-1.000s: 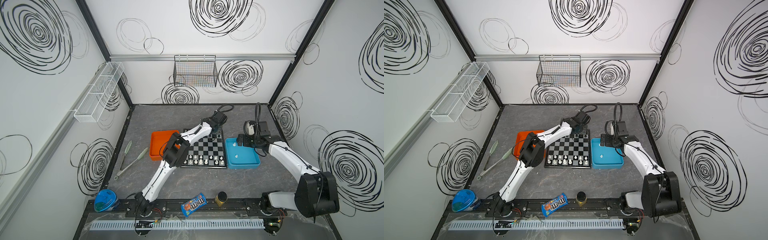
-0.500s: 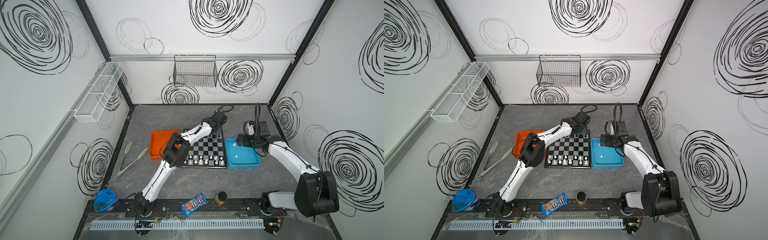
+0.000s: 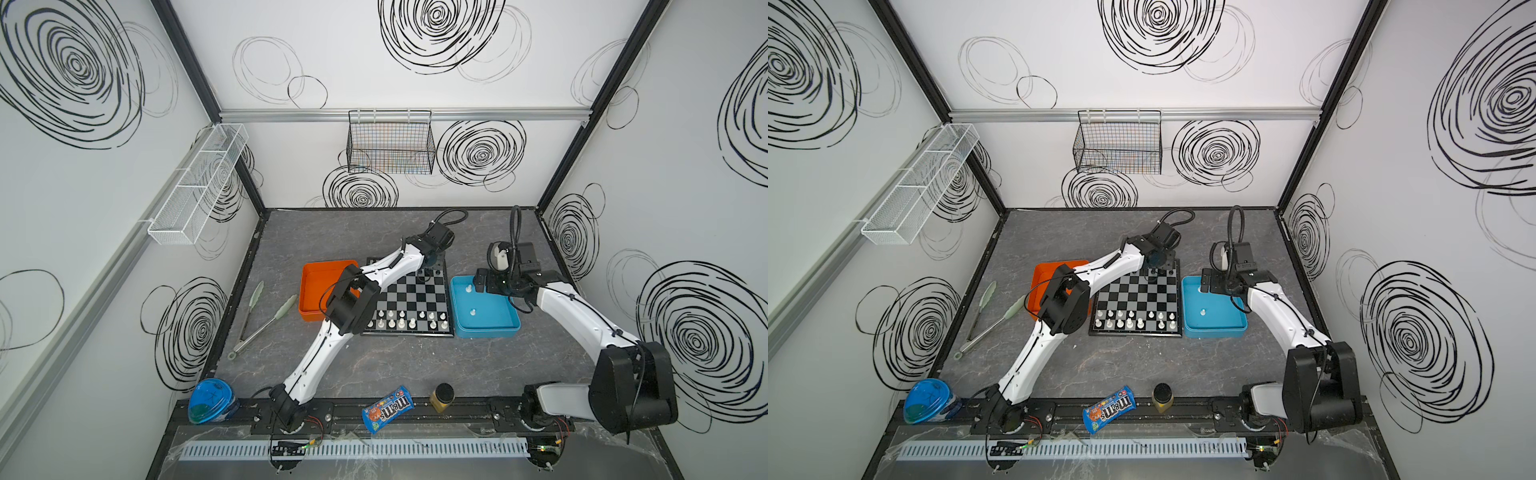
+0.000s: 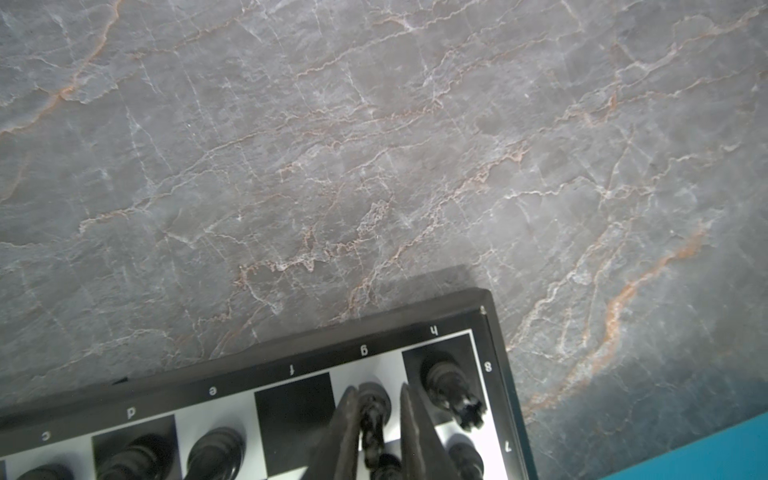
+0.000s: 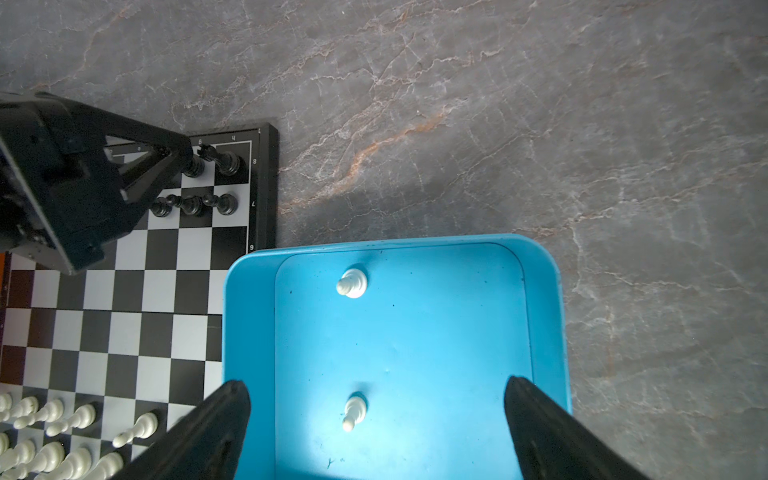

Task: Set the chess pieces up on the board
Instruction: 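Lower the black pawn onto an empty square near the board's far corner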

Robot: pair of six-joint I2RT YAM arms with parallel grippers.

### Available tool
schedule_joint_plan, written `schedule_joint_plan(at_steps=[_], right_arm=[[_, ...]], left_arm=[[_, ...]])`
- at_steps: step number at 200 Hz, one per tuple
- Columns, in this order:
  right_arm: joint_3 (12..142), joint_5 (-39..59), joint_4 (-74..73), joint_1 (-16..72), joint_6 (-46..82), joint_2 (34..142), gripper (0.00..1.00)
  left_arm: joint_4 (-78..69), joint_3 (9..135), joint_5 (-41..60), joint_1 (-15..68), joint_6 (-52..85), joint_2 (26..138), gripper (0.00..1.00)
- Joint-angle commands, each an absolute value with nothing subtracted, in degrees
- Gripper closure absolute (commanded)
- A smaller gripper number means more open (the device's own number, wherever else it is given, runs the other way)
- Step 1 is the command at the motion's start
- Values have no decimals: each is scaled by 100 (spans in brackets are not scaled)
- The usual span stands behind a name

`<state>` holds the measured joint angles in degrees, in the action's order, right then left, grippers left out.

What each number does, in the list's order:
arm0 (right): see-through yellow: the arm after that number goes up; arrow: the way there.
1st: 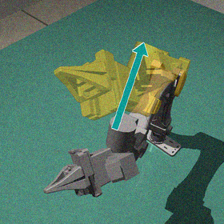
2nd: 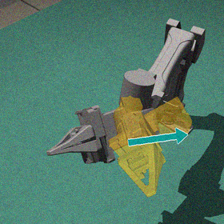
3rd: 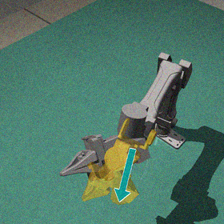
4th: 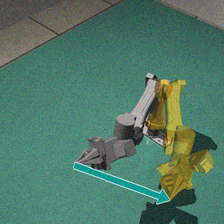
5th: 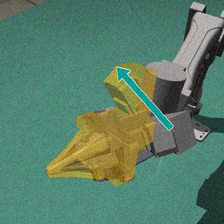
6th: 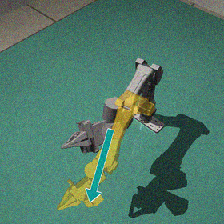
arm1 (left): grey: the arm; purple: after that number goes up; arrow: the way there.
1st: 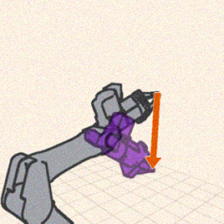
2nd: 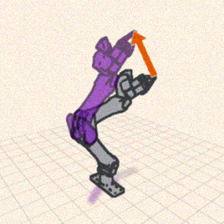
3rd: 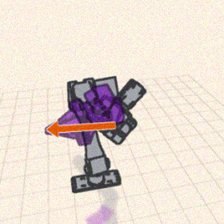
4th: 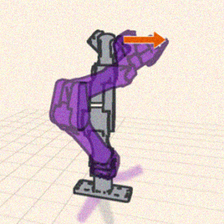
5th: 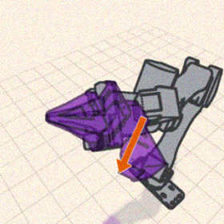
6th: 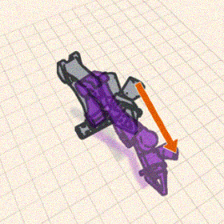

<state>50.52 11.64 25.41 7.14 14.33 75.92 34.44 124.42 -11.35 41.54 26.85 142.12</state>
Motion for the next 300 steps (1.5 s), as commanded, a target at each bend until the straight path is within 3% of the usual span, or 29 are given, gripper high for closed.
schedule_joint_plan(at_steps=[1, 300], right_arm=[[4997, 1154, 2503, 694, 1371, 7628, 0], [5011, 1230, 2483, 681, 1377, 7727, 0]], left_arm=[[3244, 12647, -1077, 4175, 2764, 14325, 77], [3331, 12212, -1099, 4060, 2822, 14180, 76]])
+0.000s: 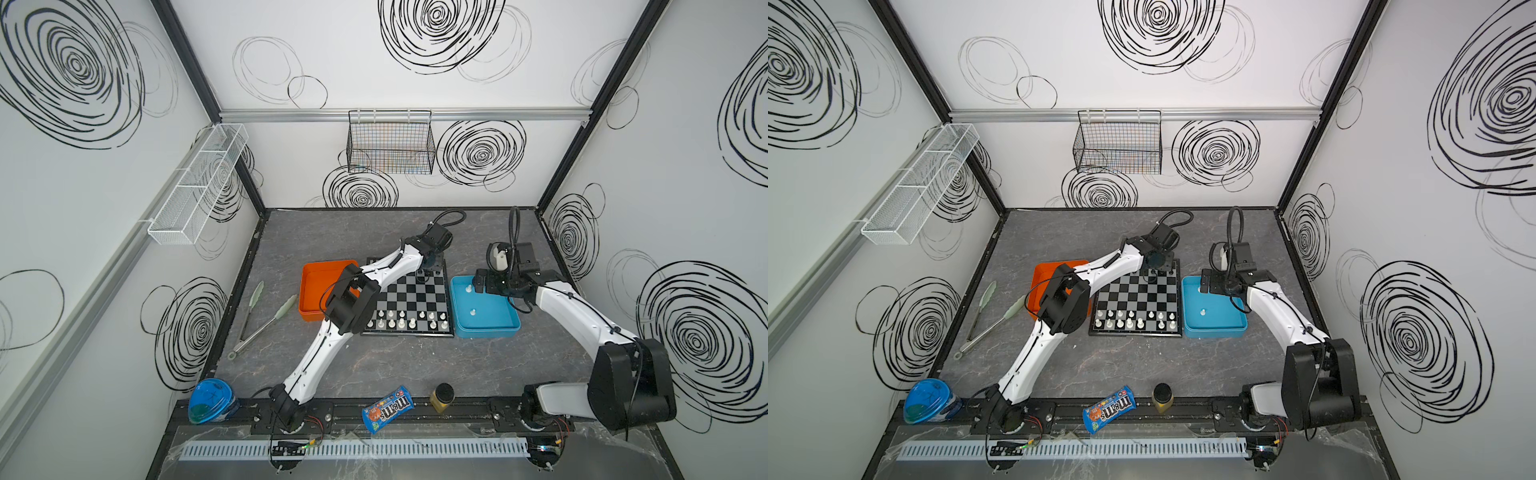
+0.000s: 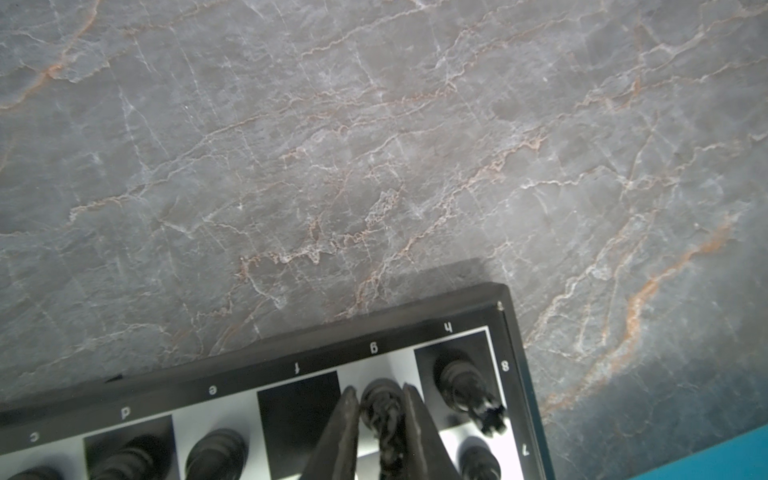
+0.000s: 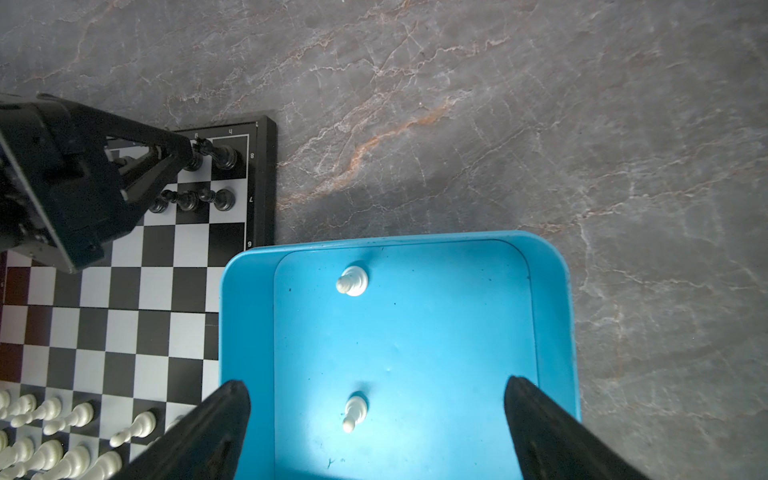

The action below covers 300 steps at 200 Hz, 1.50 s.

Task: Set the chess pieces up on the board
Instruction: 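Lower the black pawn onto an empty square near the board's far corner, then open the left gripper and raise it back toward the orange tray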

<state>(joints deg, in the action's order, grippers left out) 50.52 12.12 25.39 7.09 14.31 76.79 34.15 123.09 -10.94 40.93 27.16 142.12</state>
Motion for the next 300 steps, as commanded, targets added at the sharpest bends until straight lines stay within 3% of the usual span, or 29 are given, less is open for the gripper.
schedule_joint_plan(at_steps=[1, 205, 247, 300], right_arm=[[5015, 1230, 2481, 679, 1374, 7731, 0], [5176, 1187, 2682, 683, 1404, 7696, 0], [5402, 1084, 2933, 686, 1476, 7647, 0], [5510, 1198, 3017, 686, 1643, 7823, 0]], left_arm=[[3331, 12210, -1099, 4060, 2822, 14174, 76], [3239, 12042, -981, 4069, 2726, 13182, 68], [3344, 11846, -991, 4034, 2587, 12423, 60], [3176, 10310, -722, 3435, 2540, 10726, 40]])
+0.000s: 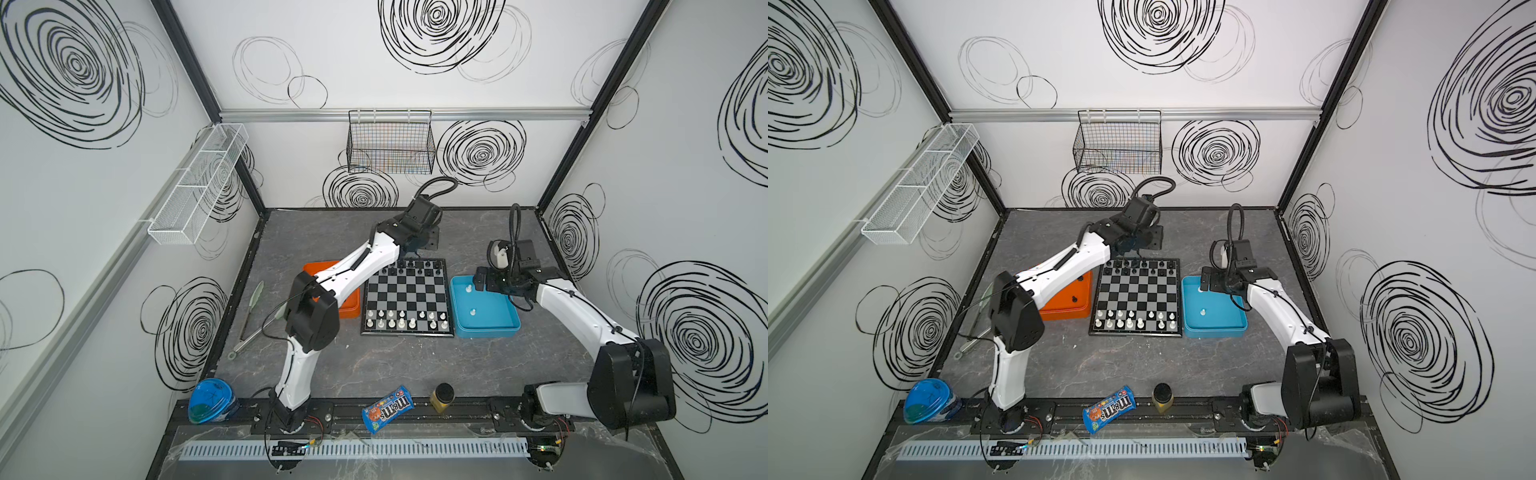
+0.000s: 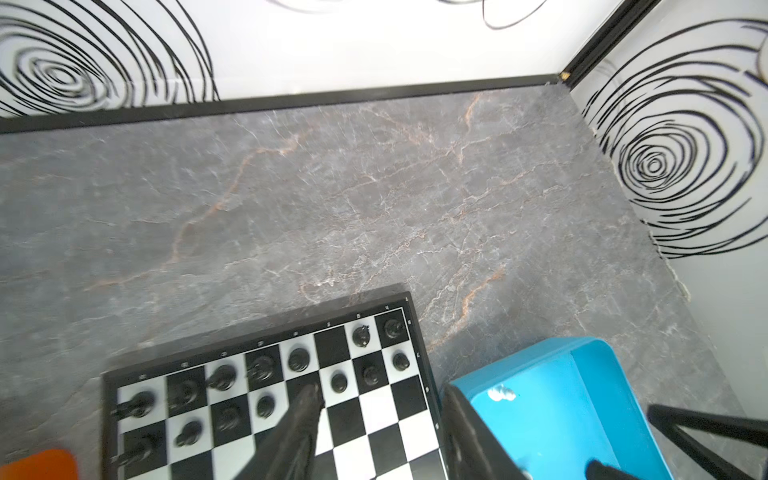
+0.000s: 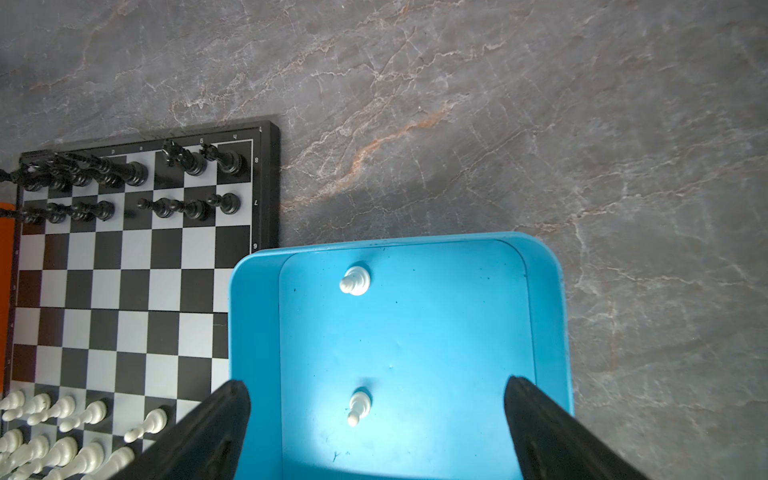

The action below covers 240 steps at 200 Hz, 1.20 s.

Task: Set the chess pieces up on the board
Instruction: 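Open the left gripper and raise it back toward the orange tray, then move left gripper over orange tray while right gripper lowers into blue tray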

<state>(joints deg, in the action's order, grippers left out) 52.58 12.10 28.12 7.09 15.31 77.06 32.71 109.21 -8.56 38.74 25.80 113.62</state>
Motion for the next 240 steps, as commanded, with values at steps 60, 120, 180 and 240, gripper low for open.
schedule_joint_plan(at_steps=[60, 120, 180, 240], right_arm=[[6298, 935, 3397, 708, 1513, 8797, 4], [6064, 553, 3232, 1081, 1707, 8999, 17], [5934, 475, 2914, 1397, 1733, 9275, 37], [6092, 498, 2742, 1406, 1629, 9705, 57]], left_arm=[[3129, 8653, -517, 2158, 2087, 9256, 1], [2702, 7511, -131, 1249, 1876, 8972, 4], [2615, 7554, 173, 949, 1933, 9306, 4], [2676, 7420, 218, 938, 1906, 9128, 4]])
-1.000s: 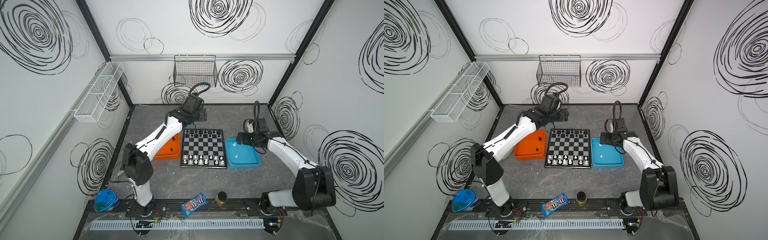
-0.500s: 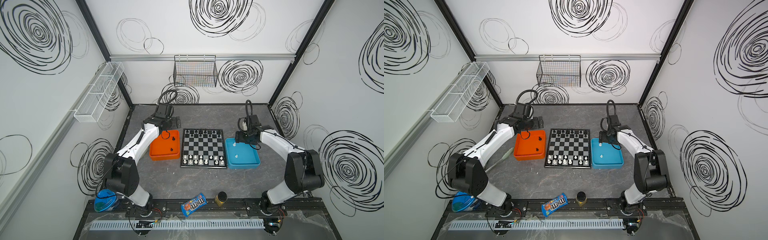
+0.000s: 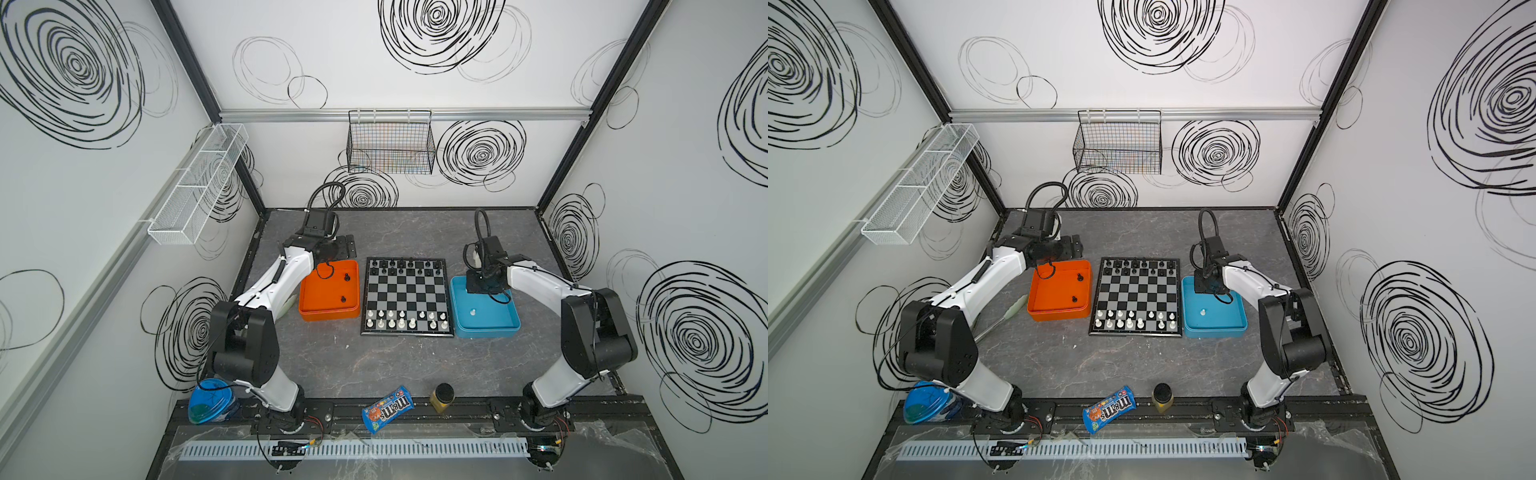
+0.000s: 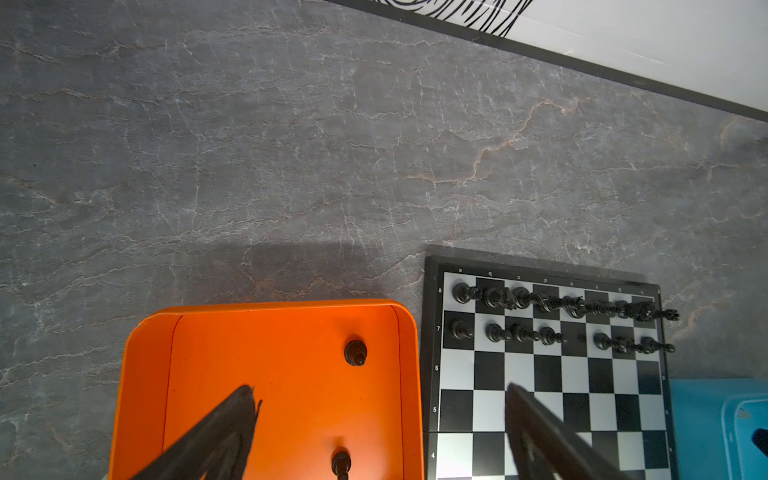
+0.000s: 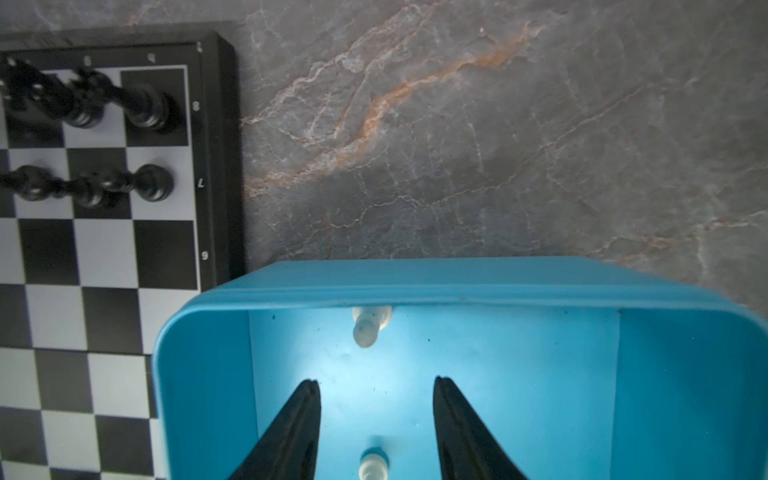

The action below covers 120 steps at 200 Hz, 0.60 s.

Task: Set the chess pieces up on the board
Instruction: 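Move left gripper over orange tray while right gripper lowers into blue tray, then close the right gripper on a white pawn in the blue tray and lift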

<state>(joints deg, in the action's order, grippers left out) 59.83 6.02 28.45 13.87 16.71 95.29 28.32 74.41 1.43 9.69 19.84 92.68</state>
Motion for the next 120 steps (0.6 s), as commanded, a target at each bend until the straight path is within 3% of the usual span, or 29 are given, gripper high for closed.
schedule_joint_plan(at_steps=[1, 120], right_arm=[[6096, 495, 2742, 1406, 1627, 9717, 58], [6240, 414, 2525, 1476, 1637, 9981, 72]], left_arm=[[2678, 7415, 219, 939, 1907, 9126, 4], [2696, 7313, 270, 818, 1840, 8895, 4]])
